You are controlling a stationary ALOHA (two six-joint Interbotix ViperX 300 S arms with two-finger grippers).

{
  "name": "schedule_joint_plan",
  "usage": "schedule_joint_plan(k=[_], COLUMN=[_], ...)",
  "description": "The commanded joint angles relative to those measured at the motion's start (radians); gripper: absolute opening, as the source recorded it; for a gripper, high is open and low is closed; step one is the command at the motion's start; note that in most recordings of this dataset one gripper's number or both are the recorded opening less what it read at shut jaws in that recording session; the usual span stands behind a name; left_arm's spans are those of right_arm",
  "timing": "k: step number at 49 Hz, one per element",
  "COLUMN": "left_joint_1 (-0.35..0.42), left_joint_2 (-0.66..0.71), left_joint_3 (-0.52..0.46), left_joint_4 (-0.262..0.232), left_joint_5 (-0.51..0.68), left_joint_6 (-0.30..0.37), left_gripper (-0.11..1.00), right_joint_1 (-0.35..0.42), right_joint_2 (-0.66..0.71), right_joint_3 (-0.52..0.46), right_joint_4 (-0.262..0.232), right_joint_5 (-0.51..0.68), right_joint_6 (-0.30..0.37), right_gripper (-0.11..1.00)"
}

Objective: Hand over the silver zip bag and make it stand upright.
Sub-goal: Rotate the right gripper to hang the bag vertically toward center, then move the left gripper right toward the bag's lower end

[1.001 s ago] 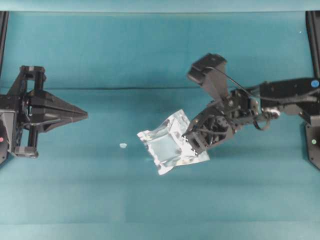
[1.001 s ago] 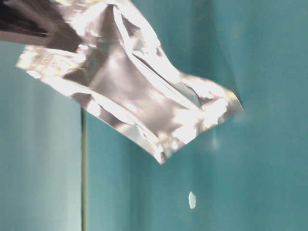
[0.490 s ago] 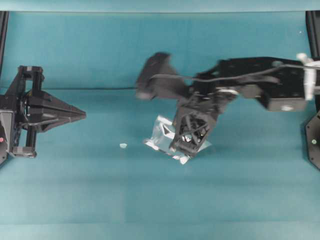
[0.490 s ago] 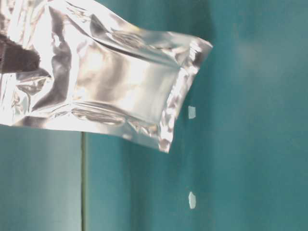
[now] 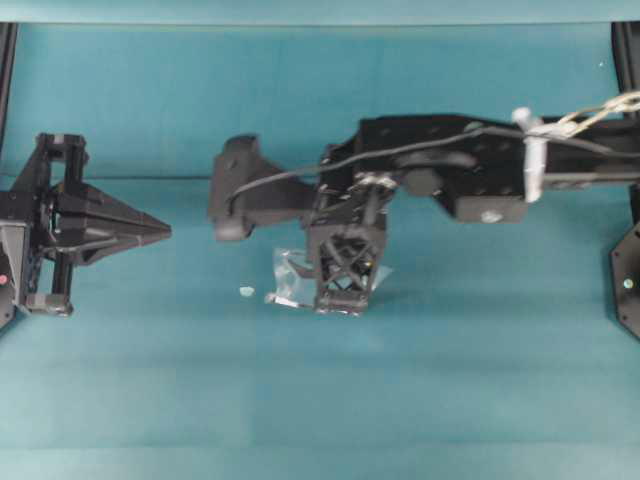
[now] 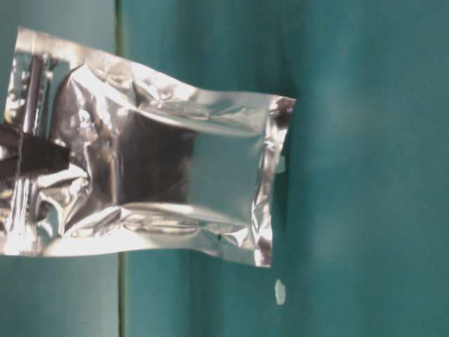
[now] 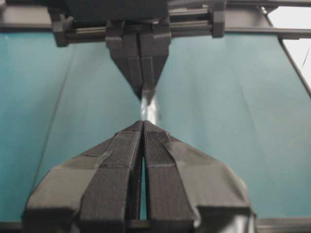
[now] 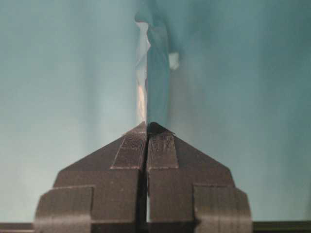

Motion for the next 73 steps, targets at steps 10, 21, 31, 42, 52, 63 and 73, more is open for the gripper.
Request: schedule_joint_plan(k=[10, 21, 31, 42, 52, 63, 73], left_joint_1=[0.008, 0.006, 0.006, 0.029, 0.025, 0.023, 0.012], left_joint_2=[-0.008, -0.012, -0.009, -0.005, 0.069, 0.196, 0.367], left_joint_3=[0.011, 0.018, 0.025, 0.031, 0.069, 0.084, 0.087], left_joint_4=[0.002, 0.002, 0.002, 0.003, 0.002, 0.002, 0.003], left_joint_5=[-0.006, -0.005, -0.006, -0.012, -0.077, -0.179, -0.321], left_joint_6=[-0.021, -0.021, -0.025, -0.072, -0.097, -0.167, -0.202], left_gripper=[0.01, 0.01, 0.01, 0.01, 0.11, 0.71, 0.93], right_joint_1=[0.023, 0.023, 0.026, 0.032, 0.035, 0.035, 0.035], right_joint_2=[0.021, 0.032, 0.038, 0.041, 0.041, 0.041, 0.041], right_joint_3=[-0.058, -0.067, -0.066, -0.061, -0.061, -0.058, -0.057], right_joint_4=[-0.069, -0.074, -0.074, -0.074, -0.075, -0.074, -0.074], right_joint_5=[0.048, 0.078, 0.074, 0.066, 0.051, 0.051, 0.051], right_joint_6=[-0.072, -0.084, -0.083, -0.080, -0.078, -0.074, -0.072], right_gripper=[-0.03, -0.03, -0.03, -0.03, -0.03, -0.03, -0.03])
